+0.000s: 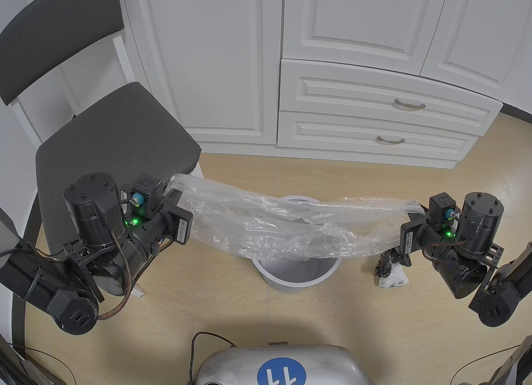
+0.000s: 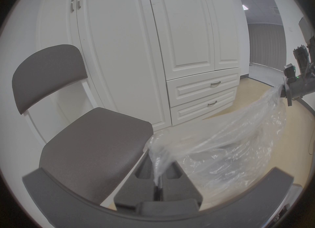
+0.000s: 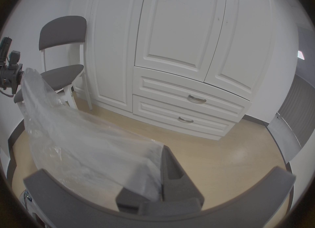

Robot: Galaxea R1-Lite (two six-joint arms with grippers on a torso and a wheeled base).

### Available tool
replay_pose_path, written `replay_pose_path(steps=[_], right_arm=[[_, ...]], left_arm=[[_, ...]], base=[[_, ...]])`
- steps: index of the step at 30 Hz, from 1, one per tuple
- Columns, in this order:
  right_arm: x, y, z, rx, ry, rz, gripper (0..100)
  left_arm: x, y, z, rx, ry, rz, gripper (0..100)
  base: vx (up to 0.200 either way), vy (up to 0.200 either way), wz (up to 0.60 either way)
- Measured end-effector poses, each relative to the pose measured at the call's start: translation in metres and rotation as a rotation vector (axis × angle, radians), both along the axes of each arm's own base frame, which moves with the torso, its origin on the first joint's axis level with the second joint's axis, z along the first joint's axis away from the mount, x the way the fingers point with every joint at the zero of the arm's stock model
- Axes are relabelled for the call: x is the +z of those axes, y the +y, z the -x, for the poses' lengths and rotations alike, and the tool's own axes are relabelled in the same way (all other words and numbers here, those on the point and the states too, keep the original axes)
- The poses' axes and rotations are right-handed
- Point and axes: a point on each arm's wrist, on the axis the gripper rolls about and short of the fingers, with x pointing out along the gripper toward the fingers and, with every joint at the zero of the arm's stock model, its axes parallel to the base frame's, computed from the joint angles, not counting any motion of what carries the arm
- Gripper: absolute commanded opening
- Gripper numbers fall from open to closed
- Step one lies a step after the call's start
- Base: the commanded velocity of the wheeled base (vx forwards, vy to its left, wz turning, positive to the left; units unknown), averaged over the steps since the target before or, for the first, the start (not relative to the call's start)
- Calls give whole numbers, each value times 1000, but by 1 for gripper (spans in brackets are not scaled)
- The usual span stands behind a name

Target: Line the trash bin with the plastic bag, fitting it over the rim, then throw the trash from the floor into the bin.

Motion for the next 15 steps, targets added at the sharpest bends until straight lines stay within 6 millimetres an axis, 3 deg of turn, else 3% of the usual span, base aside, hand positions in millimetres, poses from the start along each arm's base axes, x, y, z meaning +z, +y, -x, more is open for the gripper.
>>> replay_pose_path(steps=[15], right_arm=[[-14,-18,2,-44,59,125,0]], left_arm=[[1,8,0,20,-3,-2,0]], base=[[0,0,0]])
